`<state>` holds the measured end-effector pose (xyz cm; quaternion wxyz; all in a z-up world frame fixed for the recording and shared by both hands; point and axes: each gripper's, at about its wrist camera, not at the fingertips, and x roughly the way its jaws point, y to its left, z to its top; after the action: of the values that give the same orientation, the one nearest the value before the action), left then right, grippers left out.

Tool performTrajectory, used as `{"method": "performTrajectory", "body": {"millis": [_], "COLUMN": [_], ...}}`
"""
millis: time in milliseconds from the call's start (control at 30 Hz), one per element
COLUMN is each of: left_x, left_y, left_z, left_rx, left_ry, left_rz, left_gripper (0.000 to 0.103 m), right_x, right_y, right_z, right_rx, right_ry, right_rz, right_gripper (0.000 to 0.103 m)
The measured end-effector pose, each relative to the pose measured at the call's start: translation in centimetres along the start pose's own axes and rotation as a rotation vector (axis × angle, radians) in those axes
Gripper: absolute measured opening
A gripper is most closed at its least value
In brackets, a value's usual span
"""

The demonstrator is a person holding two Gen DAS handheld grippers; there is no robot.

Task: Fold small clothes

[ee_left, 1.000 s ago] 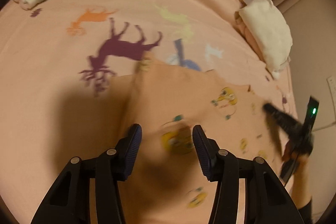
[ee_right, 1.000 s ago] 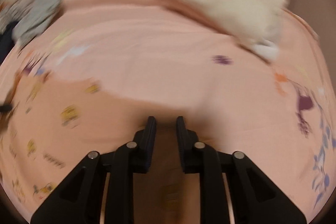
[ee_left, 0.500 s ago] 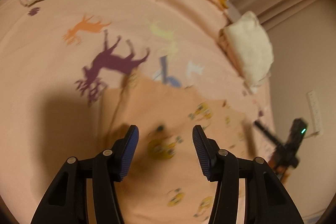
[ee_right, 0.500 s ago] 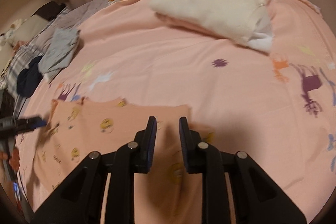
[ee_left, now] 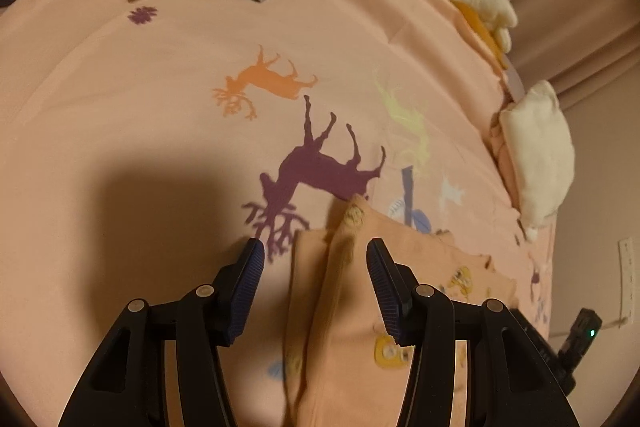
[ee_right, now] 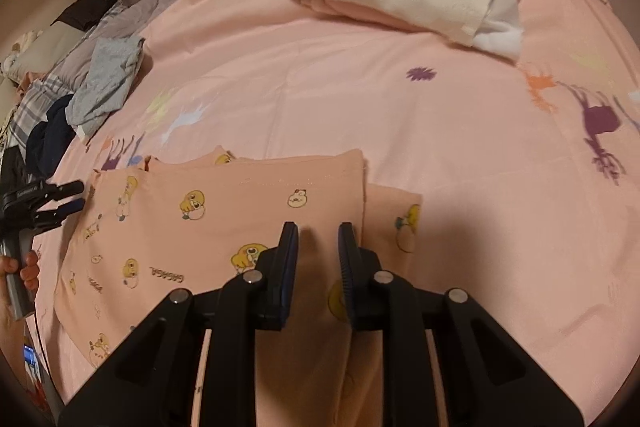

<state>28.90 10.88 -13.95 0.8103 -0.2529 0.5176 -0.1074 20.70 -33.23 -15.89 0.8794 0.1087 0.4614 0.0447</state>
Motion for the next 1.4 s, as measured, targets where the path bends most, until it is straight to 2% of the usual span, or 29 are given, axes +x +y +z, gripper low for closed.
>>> {"method": "performTrajectory", "body": {"millis": [167,300,367,533,633,733,833,1300,1400], "left_x": [-3.4,-5.2,-5.5,-4.7,-3.4,-2.1,-1.3,-5.9,-7.1], "left_y": [-1.5,-4.4,-5.7,-8.3,-8.2,-7.9,-6.7,-4.6,-3.7], "left_z": [-2.1,-5.6,-7.5,-12.2,-14.4,-15.9,-17.0,-19.7,-20.0], "left_rx": [0.107,0.238,0.301,0.449,0.469,0.495,0.477,0.395,0.355], "left_ry": [-0.040,-0.047,-0.044,-0.032,0.001,0.030,0.068,0.062,0.052], "left_rz": [-0.008,-0.014,-0.019,0.028,0.040,0.101,0.112,0.053,0.032], "left_gripper": [0.051,0.051,0.051,0.052,0.052,0.052,0.051,0.052,0.058], "right_x": [-3.2,-5.5,-6.2,-6.9,-6.4,-5.5,-4.9,-8.5,-9.8], "right_y": [0.8,2.1,3.1,5.5,6.1,6.1,5.4,4.6,4.7], "right_z": [-0.8,-2.5,-3.6,-7.1,-9.3,-11.1,-12.4,-14.8,-15.3], "right_rx": [-0.011,-0.040,-0.063,-0.147,-0.170,-0.177,-0.161,-0.125,-0.121], "right_ry": [-0.060,-0.080,-0.078,-0.048,-0.014,0.025,0.052,0.047,0.026], "right_rz": [0.017,0.054,0.068,0.071,0.061,0.025,0.012,0.007,0.012], "right_gripper": [0.024,0.024,0.024,0.024,0.024,0.024,0.022,0.025,0.029]}}
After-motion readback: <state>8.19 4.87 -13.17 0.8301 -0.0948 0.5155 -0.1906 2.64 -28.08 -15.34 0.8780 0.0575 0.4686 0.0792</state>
